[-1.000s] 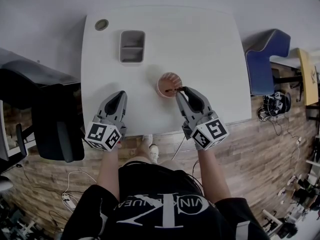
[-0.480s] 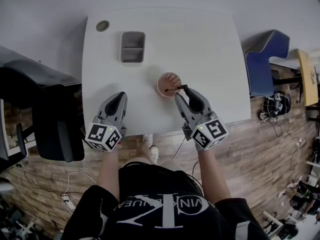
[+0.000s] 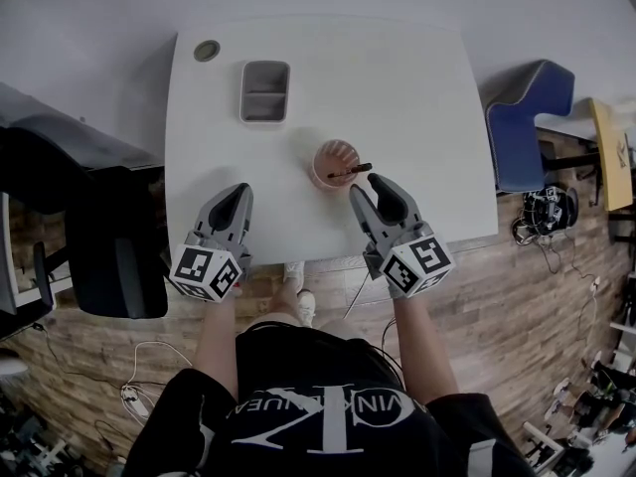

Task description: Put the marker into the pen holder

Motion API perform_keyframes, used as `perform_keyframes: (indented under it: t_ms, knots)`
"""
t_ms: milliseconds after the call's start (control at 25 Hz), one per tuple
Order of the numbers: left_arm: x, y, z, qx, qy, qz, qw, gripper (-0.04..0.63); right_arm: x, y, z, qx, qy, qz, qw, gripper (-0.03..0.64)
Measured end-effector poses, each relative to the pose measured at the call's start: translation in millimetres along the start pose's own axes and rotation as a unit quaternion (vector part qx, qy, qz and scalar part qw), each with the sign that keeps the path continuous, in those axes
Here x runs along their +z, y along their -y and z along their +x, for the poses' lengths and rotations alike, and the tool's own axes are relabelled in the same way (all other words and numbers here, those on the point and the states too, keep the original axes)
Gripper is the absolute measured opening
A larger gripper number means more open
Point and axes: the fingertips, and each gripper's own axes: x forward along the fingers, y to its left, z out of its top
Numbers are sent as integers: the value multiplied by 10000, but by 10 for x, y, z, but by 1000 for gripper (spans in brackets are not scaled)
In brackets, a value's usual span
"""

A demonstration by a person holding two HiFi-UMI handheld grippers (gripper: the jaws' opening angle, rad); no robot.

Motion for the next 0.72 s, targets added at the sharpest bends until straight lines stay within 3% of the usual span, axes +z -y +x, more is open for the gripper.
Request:
perform_keyframes:
  t_ms: [160, 360, 720]
  knots:
    - [45, 48, -74, 20, 53, 70, 10000, 14, 16, -30, -80, -61, 10, -159, 9999, 142]
    - [155, 94, -182, 53, 148, 215, 9996, 14, 68, -33, -178, -190, 102, -268, 9994, 64]
    - [399, 151, -480, 197, 388, 491, 9978, 14, 232, -44, -471, -430, 415, -333, 9977, 38]
